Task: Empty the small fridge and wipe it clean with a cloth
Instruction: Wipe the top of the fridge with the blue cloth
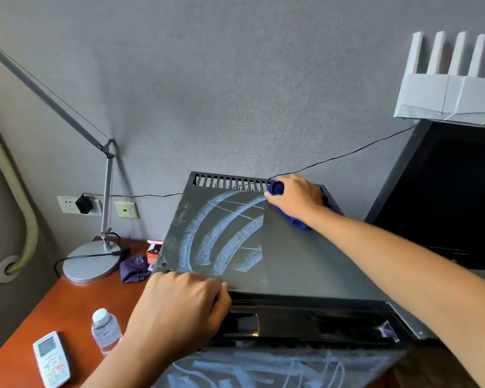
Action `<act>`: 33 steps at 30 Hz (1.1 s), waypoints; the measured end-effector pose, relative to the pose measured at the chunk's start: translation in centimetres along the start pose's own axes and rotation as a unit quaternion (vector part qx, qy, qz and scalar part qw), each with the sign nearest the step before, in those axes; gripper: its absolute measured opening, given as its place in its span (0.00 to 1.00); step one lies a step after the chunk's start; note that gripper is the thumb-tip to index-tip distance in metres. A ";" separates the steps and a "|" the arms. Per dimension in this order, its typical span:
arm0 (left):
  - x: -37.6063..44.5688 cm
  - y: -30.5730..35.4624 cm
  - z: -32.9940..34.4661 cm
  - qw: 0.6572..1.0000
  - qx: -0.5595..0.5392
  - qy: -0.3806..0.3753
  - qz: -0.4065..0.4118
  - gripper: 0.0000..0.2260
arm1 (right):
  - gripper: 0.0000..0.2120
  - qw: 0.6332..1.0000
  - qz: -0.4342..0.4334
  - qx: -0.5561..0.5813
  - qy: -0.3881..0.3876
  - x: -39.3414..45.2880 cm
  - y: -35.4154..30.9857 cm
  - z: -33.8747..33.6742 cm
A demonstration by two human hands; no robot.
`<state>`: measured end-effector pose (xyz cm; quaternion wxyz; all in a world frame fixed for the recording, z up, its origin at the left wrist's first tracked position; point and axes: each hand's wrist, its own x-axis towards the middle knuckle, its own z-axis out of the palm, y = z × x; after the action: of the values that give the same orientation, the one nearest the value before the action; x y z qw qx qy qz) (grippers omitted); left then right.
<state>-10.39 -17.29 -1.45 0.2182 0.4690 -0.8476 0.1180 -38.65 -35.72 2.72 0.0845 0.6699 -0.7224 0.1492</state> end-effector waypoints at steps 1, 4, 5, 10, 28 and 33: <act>0.0 -0.1 0.1 1.000 -0.001 -0.002 0.000 0.21 | 0.26 1.000 0.014 0.001 -0.003 2.5 0.5 0.8; 0.0 -0.2 0.3 1.000 -0.004 -0.002 -0.003 0.21 | 0.27 1.000 0.024 0.010 -0.008 7.1 1.0 2.4; 0.1 -0.2 0.3 1.000 -0.003 0.001 -0.004 0.21 | 0.27 1.000 0.026 0.013 -0.002 7.8 1.0 2.7; 0.0 0.0 0.0 1.000 0.002 0.008 -0.008 0.21 | 0.24 1.000 0.017 0.016 0.011 6.3 1.3 2.9; 0.1 0.2 0.0 1.000 -0.024 0.018 -0.002 0.20 | 0.17 0.987 -0.129 0.063 0.069 -20.2 -3.5 -4.6; 0.1 0.1 0.3 0.999 -0.036 0.029 -0.002 0.19 | 0.20 0.994 -0.101 0.032 0.036 -12.6 -3.5 -2.8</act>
<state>-10.60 -17.44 -1.63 0.2594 0.4588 -0.8439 0.1002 -34.29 -23.09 1.66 0.1038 0.7359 -0.6425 0.1868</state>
